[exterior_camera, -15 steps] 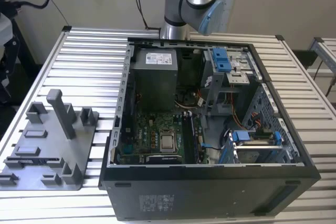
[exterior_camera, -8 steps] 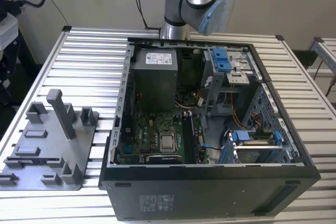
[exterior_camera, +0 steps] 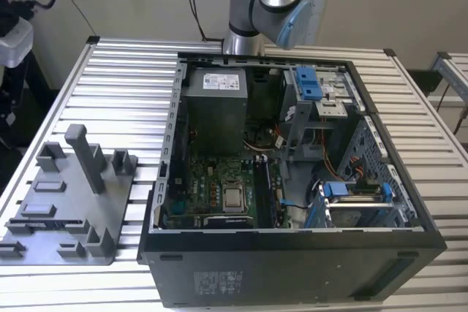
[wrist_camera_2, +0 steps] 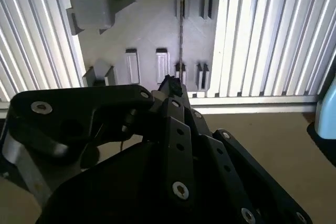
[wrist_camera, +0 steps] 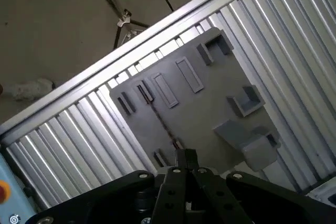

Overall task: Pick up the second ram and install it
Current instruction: 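Pick up the second ram and move it above second insertion slot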

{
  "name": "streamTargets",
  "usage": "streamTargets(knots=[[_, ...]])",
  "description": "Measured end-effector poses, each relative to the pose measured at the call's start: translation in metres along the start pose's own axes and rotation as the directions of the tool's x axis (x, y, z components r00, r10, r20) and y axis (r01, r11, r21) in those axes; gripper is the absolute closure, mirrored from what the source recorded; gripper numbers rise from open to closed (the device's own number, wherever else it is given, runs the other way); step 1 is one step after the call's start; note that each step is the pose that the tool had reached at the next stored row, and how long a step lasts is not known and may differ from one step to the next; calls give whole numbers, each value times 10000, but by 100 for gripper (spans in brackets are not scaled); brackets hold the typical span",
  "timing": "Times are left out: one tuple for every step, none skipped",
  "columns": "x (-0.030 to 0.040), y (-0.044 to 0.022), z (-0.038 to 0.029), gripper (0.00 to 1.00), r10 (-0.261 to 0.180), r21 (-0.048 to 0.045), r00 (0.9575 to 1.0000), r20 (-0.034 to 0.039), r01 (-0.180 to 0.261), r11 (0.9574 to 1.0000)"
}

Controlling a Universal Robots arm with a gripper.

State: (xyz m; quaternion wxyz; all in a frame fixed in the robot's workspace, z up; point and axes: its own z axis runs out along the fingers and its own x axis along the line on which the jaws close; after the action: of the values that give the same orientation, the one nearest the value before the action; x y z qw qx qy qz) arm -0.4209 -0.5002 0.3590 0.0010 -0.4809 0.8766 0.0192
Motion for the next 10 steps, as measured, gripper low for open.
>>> streamTargets(knots=[[0,0,7,89,-191,-4,9998,-6,191,9998],[0,0,13,89,-365,-8,9993,-12,365,9993],[0,-1,20,89,-549,-12,9985,-17,549,9985],[0,-1,24,89,-735,-17,9973,-24,735,9973],[0,-1,27,89,-913,-20,9958,-30,913,9958],[1,-1,29,89,-1098,-25,9939,-36,1098,9940],[1,-1,30,89,-1276,-29,9918,-41,1276,9918],[1,-1,31,89,-1454,-33,9894,-46,1454,9894],[1,-1,32,89,-1632,-36,9866,-49,1632,9866],[1,-1,33,89,-1807,-40,9835,-54,1807,9835]])
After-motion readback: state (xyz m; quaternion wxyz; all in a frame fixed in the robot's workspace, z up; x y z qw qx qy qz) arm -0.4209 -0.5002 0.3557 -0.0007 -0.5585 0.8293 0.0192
